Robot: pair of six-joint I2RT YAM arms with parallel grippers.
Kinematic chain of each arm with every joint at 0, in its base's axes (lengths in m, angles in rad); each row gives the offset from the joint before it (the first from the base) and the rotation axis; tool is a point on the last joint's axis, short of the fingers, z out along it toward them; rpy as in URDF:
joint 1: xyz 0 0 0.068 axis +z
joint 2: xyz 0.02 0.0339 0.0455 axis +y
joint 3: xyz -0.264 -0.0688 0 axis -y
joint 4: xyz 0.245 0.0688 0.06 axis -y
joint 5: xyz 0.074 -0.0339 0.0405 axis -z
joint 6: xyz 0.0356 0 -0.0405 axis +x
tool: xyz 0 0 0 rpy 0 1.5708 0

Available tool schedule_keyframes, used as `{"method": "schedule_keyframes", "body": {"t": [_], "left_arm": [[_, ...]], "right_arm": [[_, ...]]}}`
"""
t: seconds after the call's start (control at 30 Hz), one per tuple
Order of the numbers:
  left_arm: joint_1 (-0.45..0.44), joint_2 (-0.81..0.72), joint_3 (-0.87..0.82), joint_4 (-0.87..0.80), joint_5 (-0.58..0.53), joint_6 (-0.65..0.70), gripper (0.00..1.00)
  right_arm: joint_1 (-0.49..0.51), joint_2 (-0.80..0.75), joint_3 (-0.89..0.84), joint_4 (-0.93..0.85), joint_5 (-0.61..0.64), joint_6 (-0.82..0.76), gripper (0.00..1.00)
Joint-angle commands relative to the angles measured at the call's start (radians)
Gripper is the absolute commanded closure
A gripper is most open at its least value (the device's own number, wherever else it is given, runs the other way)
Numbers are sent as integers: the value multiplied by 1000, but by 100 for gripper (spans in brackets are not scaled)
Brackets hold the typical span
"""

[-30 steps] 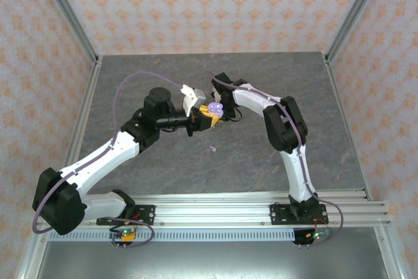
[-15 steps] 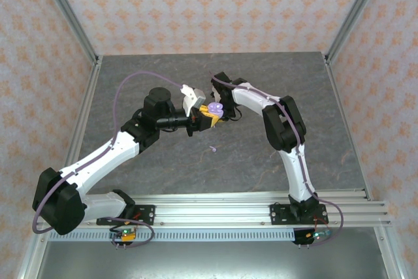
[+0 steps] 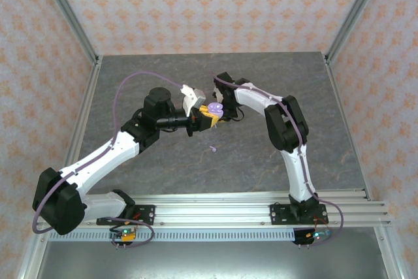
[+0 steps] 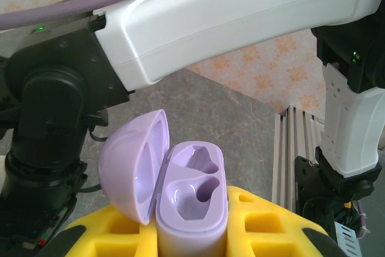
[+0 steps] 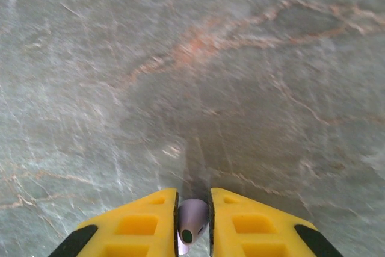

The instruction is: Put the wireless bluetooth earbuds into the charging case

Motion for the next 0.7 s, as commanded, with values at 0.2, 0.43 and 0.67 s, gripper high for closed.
{"method": "schedule_keyframes", "body": {"t": [0.2, 0.43, 0.67], "left_arm": [[-6, -7, 25, -3, -11, -6, 81], [-8, -5, 24, -6, -13, -3, 81], [-7, -1, 29, -8, -14, -3, 81]], "right_arm": [[-63, -57, -54, -95, 29, -101, 80], [-58, -52, -67, -87, 48, -74, 70], [-35, -54, -84, -87, 71, -60, 69]]}}
